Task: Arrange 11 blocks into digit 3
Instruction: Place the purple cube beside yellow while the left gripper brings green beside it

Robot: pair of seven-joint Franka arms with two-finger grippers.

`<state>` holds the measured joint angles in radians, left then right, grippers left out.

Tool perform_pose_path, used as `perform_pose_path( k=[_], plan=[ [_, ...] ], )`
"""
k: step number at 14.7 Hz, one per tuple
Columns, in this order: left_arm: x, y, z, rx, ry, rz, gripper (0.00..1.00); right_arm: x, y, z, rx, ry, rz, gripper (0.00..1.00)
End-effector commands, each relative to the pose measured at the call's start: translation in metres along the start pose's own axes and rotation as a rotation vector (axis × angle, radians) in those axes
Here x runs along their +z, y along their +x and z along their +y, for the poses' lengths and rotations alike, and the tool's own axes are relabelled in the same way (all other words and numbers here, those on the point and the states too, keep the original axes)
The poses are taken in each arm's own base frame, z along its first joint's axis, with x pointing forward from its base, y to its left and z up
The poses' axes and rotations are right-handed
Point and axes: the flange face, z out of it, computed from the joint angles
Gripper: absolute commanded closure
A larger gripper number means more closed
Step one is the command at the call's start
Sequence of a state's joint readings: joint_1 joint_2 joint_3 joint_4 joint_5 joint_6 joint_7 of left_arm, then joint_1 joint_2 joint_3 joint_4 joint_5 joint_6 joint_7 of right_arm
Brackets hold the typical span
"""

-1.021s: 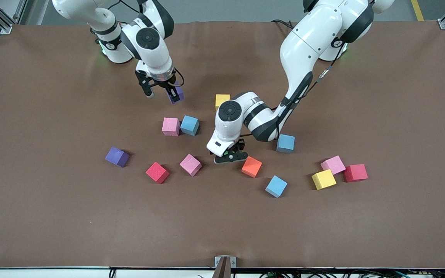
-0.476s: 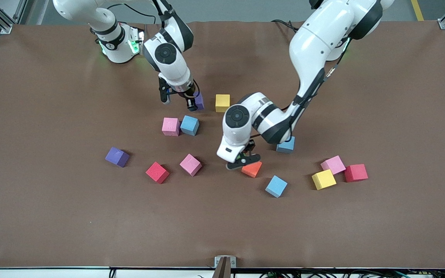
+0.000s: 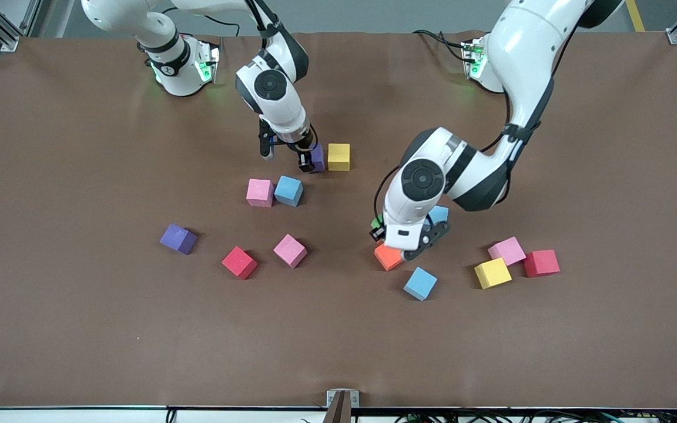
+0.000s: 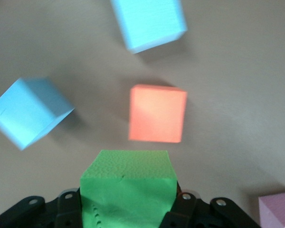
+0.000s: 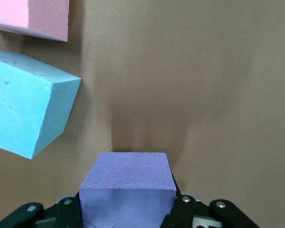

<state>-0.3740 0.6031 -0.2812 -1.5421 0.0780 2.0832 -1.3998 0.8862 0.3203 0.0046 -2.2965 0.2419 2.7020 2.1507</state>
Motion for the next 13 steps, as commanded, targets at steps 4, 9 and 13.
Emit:
perform_pose_path(
  k=[4, 9, 13],
  plan=[
    [0.019, -0.044, -0.025, -0.423, 0.067, -0.006, 0.66, 0.014, -0.007, 0.009, 0.019, -0.019, 0.009, 1.00],
    [0.048, -0.089, -0.025, -0.735, 0.009, -0.030, 0.66, 0.027, -0.012, 0.011, 0.020, -0.030, 0.022, 1.00],
    [0.087, -0.114, -0.044, -0.828, 0.052, -0.017, 0.74, 0.031, -0.016, 0.008, 0.035, -0.030, 0.022, 1.00]
  ],
)
